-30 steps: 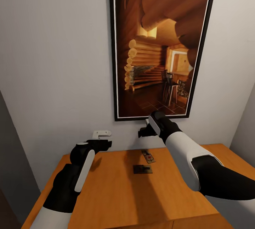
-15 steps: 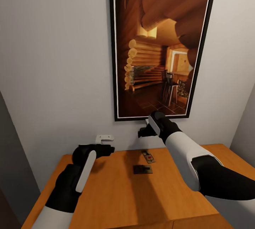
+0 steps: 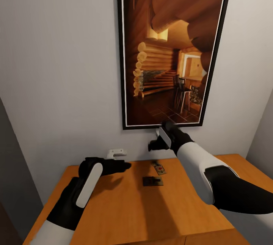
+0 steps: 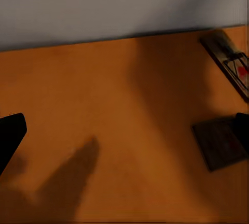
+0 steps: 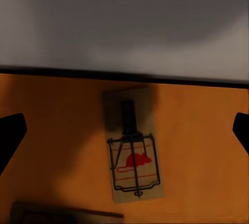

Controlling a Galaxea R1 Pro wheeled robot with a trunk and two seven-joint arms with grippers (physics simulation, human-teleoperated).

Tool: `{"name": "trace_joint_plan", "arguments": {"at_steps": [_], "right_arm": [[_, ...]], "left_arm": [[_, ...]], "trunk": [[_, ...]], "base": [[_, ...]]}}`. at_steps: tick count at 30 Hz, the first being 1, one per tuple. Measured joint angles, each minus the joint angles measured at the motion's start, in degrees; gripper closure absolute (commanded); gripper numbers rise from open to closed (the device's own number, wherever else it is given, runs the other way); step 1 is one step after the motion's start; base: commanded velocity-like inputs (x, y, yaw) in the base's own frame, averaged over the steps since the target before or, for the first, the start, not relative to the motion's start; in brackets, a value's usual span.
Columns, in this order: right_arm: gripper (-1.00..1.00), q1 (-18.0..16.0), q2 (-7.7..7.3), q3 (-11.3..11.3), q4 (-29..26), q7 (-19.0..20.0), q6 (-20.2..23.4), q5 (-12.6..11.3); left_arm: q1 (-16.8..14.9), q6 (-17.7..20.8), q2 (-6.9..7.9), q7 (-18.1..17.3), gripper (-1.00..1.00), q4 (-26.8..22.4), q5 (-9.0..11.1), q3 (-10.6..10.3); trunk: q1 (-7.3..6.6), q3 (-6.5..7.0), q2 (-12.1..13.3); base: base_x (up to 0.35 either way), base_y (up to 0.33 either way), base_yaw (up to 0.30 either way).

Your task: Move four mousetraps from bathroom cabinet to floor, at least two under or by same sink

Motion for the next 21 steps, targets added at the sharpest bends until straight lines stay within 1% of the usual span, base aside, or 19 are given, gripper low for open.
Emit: {"name": "trace_joint_plan", "arguments": {"at_steps": [2,4,9,21], "right_arm": [[-1.00,0.0,-0.06,0.0,1.3,0.0,0.0,0.0],[-1.00,0.0,-0.09,0.0,2.3,0.0,0.0,0.0],[-1.00,0.0,-0.14,0.0,3.7,0.0,0.0,0.0],[-1.00,0.0,-0.07,0.0,4.2,0.0,0.0,0.0]], "left_arm": [[0.0,0.0,1.07,0.0,-1.00,-0.3,1.4,-0.2],[0.0,0.0,1.93,0.0,-1.00,-0.5,2.3,-0.3],[0.0,0.0,3.26,0.0,-1.00,-1.0,3.6,-0.4],[0.0,0.0,3.81,0.0,-1.00,-1.6,4.0,-0.3]], "trunk": [[0.00,0.00,0.0],[0.00,0.00,0.0],[0.00,0.00,0.0],[0.00,0.00,0.0]], "base": [[0.000,0.000,0.000],[0.000,0.000,0.000],[0.000,0.000,0.000],[0.000,0.000,0.000]]}}
